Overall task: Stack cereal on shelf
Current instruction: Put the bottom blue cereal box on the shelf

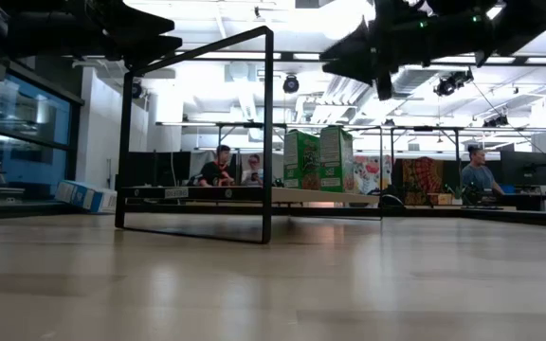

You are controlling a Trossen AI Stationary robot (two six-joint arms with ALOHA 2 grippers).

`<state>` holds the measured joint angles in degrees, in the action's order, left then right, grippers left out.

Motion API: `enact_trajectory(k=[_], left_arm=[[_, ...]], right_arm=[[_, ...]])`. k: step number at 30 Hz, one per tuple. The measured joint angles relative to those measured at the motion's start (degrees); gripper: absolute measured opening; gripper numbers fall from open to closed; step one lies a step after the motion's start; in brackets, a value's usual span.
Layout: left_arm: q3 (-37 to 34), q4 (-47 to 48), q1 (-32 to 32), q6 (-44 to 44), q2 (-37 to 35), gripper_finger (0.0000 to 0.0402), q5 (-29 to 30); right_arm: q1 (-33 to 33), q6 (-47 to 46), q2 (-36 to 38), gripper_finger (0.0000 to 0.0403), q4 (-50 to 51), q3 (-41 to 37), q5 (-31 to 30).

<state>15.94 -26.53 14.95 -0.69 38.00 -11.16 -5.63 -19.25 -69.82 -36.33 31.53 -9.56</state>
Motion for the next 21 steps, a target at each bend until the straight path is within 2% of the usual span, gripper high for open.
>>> enact_trajectory(k=[3, 6, 10, 14, 16, 19, 21], left_arm=[[0.0, 0.0, 0.0, 0.0, 0.0, 0.0198, 0.0], [0.0, 0.0, 0.0, 0.0, 0.0, 0.0198, 0.0], [0.0, 0.0, 0.0, 0.0, 0.0, 0.0198, 0.0], [0.0, 0.0, 0.0, -0.5, 0.0, 0.0198, 0.0], [0.0, 0.0, 0.0, -1.6, 0.0, 0.0198, 0.0], [0.0, 0.0, 0.0, -2.0, 0.0, 0.0198, 0.0], [0.0, -0.2, 0.0, -2.0, 0.0, 0.0198, 0.0]], right_arm=[[0.2, -0.2, 0.0, 0.0204, 2.4, 2.7, 2.3], [0.2, -0.1, 0.0, 0.0274, 9.0, 6.9, 5.7], [0.8, 0.2, 0.0, 0.0343, 25.4, 16.1, 9.1], [3.2, -1.5, -0.1, 0.0371, 50.6, 28.8, 8.9], [5.5, -5.6, -0.6, 0.0374, 64.0, 34.9, 6.1], [10.2, -16.2, -1.5, 0.0375, 82.9, 42.0, 1.1], [13.8, -26.3, -2.0, 0.0375, 93.5, 45.1, -0.2]])
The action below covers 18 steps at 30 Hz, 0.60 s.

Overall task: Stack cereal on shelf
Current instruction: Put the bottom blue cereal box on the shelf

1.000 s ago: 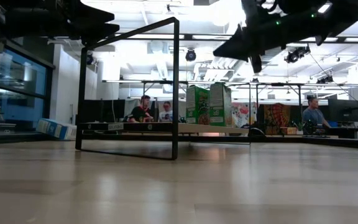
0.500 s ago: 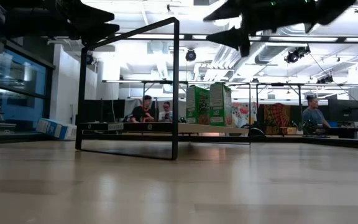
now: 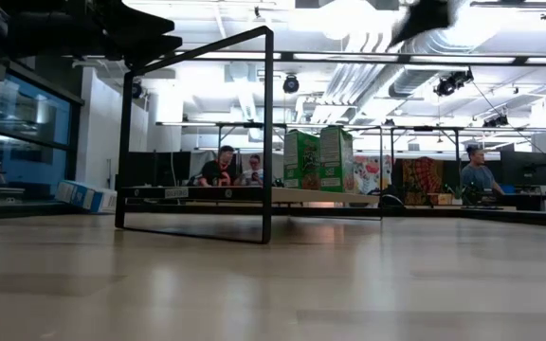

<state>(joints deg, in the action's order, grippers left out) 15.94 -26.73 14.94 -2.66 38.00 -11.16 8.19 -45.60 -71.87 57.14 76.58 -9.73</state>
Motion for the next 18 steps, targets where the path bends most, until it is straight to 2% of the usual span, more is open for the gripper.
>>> enact_trajectory(k=[4, 8, 13, 18], left_arm=[[0.0, -0.1, 0.0, 0.5, 0.0, 0.0198, 0.0], [0.0, -0.1, 0.0, 1.7, 0.0, 0.0198, 0.0], [0.0, 0.0, 0.0, 2.4, 0.0, 0.0198, 0.0], [0.0, 0.0, 0.0, 2.4, 0.0, 0.0198, 0.0]], right_arm=[[9.1, -22.8, -0.4, 0.0375, 16.1, 1.8, 0.7], [19.3, -44.9, -0.5, 0.0375, 23.5, -0.6, 5.6], [31.3, -67.4, -0.6, 0.0375, 19.6, -4.6, 10.1], [39.5, -81.7, -1.1, 0.0375, 14.8, -8.6, 12.1]])
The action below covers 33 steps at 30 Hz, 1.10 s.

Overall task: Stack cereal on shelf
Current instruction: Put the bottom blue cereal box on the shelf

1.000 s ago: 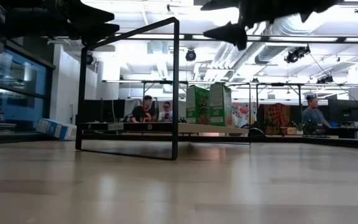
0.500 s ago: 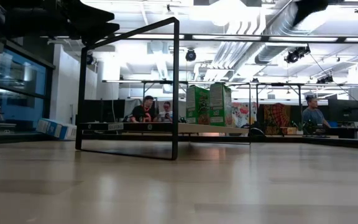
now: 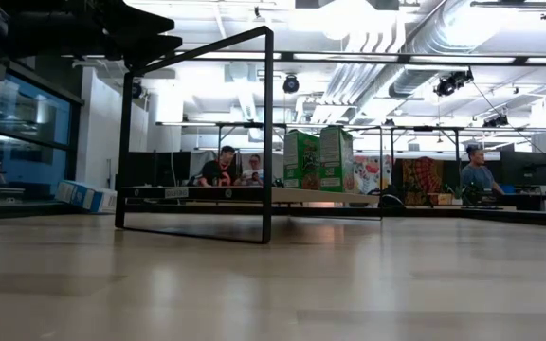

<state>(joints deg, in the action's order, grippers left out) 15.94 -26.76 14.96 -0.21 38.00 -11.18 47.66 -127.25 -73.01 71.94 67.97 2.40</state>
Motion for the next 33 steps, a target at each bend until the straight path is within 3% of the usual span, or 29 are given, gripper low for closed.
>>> enact_trajectory(k=[7, 21, 33], left_arm=[[0.0, 0.0, 0.0, 1.7, 0.0, 0.0198, 0.0], [0.0, 2.7, 0.0, 3.1, 0.0, 0.0198, 0.0], [0.0, 2.7, 0.0, 3.1, 0.0, 0.0198, 0.0]], right_arm=[[4.4, -2.6, -5.2, 0.0375, -2.2, -0.4, 2.6], [4.6, 1.8, -11.1, 0.0373, -0.9, -0.4, 5.7], [4.6, 5.3, -15.0, 0.0301, -3.5, -0.4, 6.4]])
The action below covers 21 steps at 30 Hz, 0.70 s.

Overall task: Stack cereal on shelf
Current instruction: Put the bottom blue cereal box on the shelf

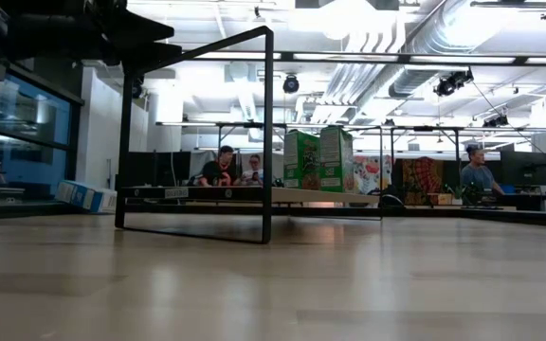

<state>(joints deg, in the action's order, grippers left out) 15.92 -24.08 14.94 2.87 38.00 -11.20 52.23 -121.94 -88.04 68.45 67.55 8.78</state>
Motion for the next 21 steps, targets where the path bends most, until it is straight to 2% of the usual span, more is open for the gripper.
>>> enact_trajectory(k=[10, 21], left_arm=[[0.0, 0.3, 0.0, 0.0, 0.0, 0.0198, 0.0], [0.0, 0.8, 0.0, -0.1, 0.0, 0.0198, 0.0]], right_arm=[[0.0, 1.4, -0.3, 0.0251, -0.2, 0.0, -0.7], [0.0, 1.0, -0.2, 0.0243, -0.2, 0.0, -1.9]])
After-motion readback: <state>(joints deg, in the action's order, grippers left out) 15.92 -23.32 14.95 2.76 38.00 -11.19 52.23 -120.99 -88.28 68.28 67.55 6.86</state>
